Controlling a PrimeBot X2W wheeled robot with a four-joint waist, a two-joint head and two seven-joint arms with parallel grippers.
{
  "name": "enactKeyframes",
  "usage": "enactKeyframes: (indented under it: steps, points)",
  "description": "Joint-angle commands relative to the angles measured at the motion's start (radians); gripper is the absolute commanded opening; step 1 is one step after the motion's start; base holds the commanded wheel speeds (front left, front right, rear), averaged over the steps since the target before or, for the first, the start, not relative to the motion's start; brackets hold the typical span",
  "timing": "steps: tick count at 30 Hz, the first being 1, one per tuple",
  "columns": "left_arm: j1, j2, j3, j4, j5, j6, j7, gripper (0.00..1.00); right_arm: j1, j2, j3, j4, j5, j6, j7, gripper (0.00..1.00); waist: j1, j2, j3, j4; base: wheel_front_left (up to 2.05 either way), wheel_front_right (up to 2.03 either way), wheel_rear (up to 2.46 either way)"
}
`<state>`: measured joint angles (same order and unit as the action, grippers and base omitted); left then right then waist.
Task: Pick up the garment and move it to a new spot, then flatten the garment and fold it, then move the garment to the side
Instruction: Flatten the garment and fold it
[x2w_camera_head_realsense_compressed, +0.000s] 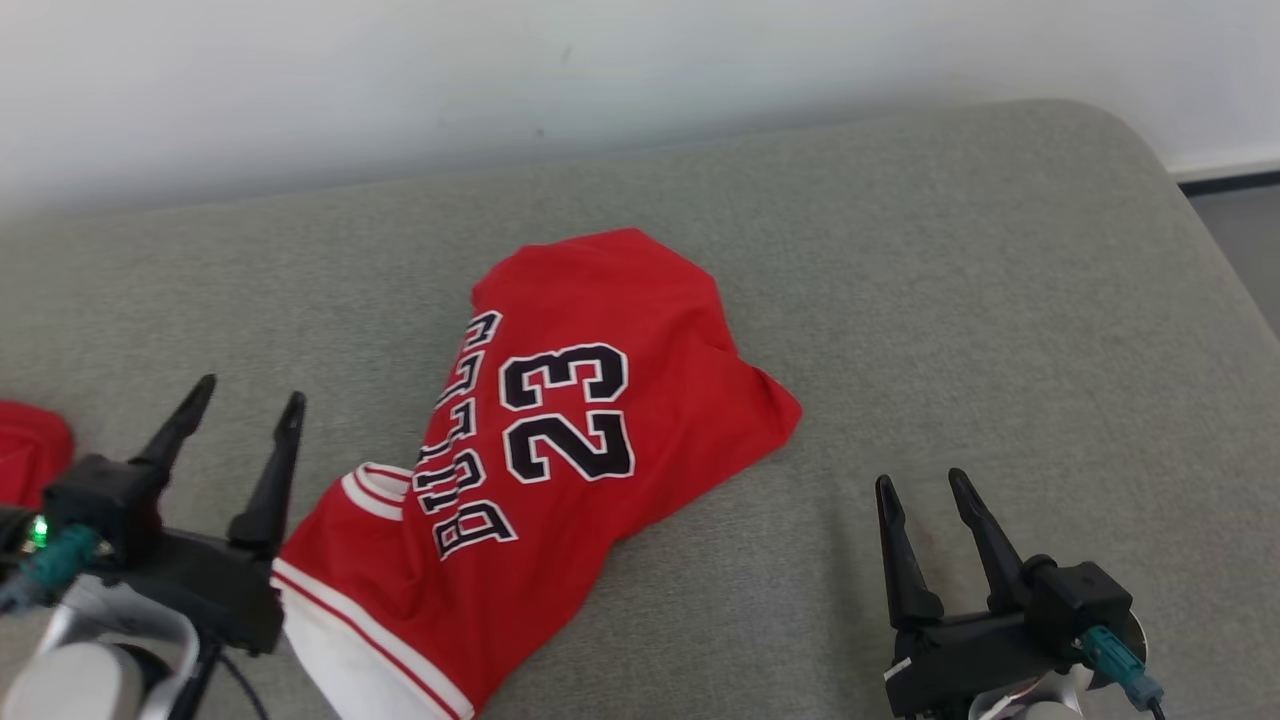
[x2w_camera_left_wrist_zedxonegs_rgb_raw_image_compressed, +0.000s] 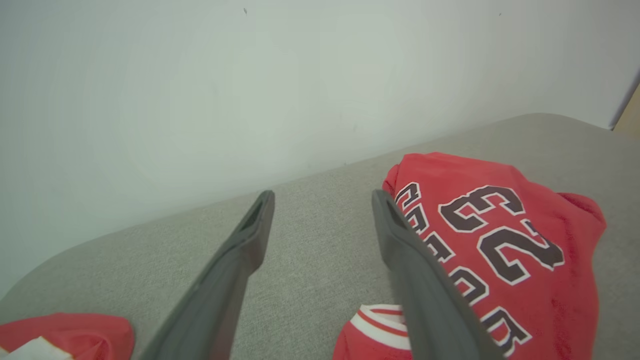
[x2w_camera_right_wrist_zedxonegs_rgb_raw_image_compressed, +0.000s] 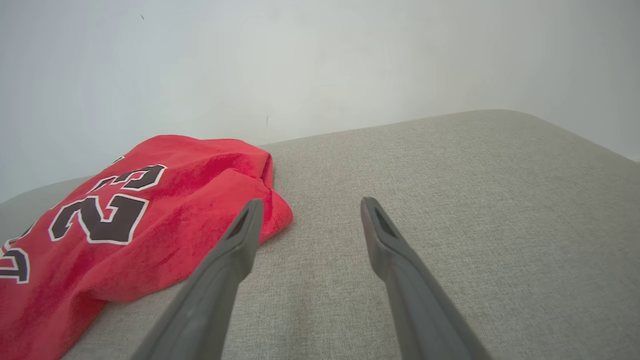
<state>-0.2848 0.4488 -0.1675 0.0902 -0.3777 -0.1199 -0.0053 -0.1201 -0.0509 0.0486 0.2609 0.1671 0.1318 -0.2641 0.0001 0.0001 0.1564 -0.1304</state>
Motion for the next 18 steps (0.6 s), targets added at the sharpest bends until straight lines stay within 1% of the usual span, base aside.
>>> enactKeyframes:
  steps: [1, 5, 10, 12, 13, 16, 18]
  points:
    - [-0.014, 0.013, -0.002, 0.009, -0.029, -0.003, 0.016, 1.00, -0.008, 0.001, 0.003, -0.002, 0.007, -0.002, -0.001, 1.00, -0.0001, -0.0001, 0.034, -0.039, 0.00, 0.00, 0.00]
    - [-0.030, 0.075, -0.029, 0.042, -0.126, -0.011, 0.110, 1.00, -0.015, 0.002, 0.013, 0.000, 0.030, -0.002, 0.000, 1.00, -0.0001, -0.0001, 0.056, -0.069, 0.00, 0.00, 0.00]
    - [-0.023, 0.152, -0.109, 0.056, -0.235, -0.011, 0.205, 1.00, -0.019, 0.001, 0.013, -0.001, 0.050, -0.002, 0.000, 1.00, -0.0001, -0.0001, 0.072, -0.095, 0.00, 0.00, 0.00]
    - [-0.024, 0.170, -0.123, 0.071, -0.281, -0.010, 0.222, 1.00, -0.022, 0.002, 0.012, 0.001, 0.054, -0.002, 0.000, 1.00, -0.0001, -0.0001, 0.076, -0.099, 0.00, 0.00, 0.00]
    - [-0.026, 0.182, -0.138, 0.077, -0.283, -0.010, 0.229, 1.00, -0.024, 0.002, 0.013, 0.002, 0.055, -0.002, 0.000, 1.00, -0.0001, -0.0001, 0.079, -0.102, 0.00, 0.00, 0.00]
    - [-0.039, 0.191, -0.167, 0.113, -0.316, -0.010, 0.254, 1.00, -0.032, 0.002, 0.014, 0.004, 0.054, -0.002, 0.000, 1.00, -0.0001, -0.0001, 0.087, -0.109, 0.00, 0.00, 0.00]
    - [-0.047, 0.186, -0.180, 0.143, -0.339, -0.010, 0.269, 1.00, -0.039, 0.002, 0.015, 0.004, 0.057, -0.002, 0.000, 1.00, -0.0001, -0.0001, 0.093, -0.115, 0.00, 0.00, 0.00]
